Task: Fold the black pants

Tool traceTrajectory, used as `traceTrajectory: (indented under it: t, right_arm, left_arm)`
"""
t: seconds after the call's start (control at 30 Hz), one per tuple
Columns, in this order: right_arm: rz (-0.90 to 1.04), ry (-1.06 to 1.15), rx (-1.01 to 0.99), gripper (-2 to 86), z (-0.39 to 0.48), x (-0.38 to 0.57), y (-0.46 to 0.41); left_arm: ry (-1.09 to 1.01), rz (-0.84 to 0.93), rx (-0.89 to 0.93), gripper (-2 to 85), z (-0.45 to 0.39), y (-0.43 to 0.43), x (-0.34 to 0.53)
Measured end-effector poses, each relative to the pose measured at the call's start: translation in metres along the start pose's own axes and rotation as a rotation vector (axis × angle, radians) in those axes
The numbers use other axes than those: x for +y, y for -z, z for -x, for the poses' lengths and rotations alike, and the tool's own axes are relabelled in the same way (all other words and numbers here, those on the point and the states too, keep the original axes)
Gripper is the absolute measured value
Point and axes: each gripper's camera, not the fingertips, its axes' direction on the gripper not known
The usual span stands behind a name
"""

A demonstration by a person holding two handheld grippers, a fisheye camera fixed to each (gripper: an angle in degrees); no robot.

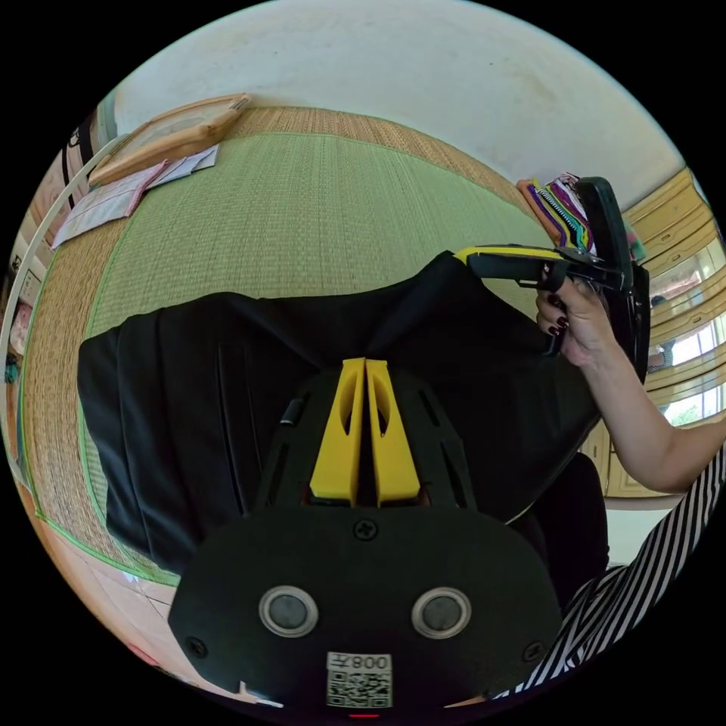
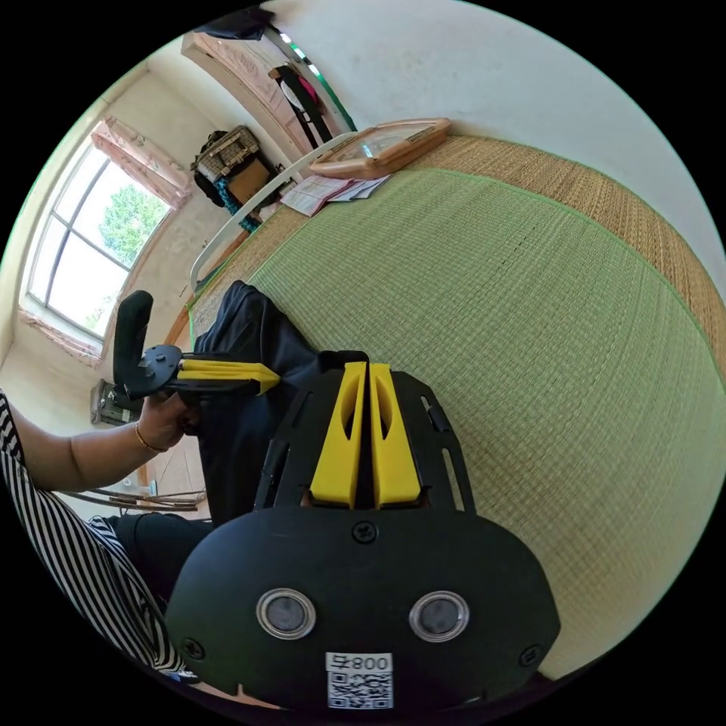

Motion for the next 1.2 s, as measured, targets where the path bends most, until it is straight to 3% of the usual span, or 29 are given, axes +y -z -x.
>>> traceTrajectory:
  t: [0.1,0.17,0.27,0.43,0.63,0.77,1.0,1.2]
  right_arm:
    - [0.021,-0.007,-0.037,0.4,-0.006,-0.002,-0.004]
    - [0.017,-0.021,-0.060,0.4,-0.010,-0.001,-0.002]
    - [-0.046,-0.085,-0.062,0.3,-0.020,0.008,0.013]
    - [-0.136,-0.161,-0.013,0.1,-0.027,0.063,0.056]
    - [-0.041,-0.217,0.099,0.0,-0.010,0.129,0.048]
    - [-0.054,-0.236,0.142,0.0,-0.008,0.142,0.036]
    - [-0.127,-0.209,0.137,0.1,0.022,0.130,0.043]
    - [0.094,-0.096,0.111,0.1,0.061,0.103,-0.021]
  left_arm:
    - [-0.078,-0.080,0.047,0.1,-0.017,0.007,-0.011]
    - [-0.135,-0.054,0.101,0.0,-0.028,0.000,-0.024]
    - [-0.188,0.018,0.037,0.0,-0.042,-0.021,-0.042]
    - [-0.180,0.032,0.040,0.1,-0.038,-0.035,-0.055]
    - [-0.161,-0.018,0.050,0.1,-0.038,-0.028,-0.055]
    - [-0.176,0.027,0.004,0.0,-0.040,-0.039,-0.061]
    - [-0.147,-0.017,0.086,0.0,-0.028,-0.033,-0.055]
    - [-0.167,0.048,0.048,0.1,-0.022,-0.047,-0.051]
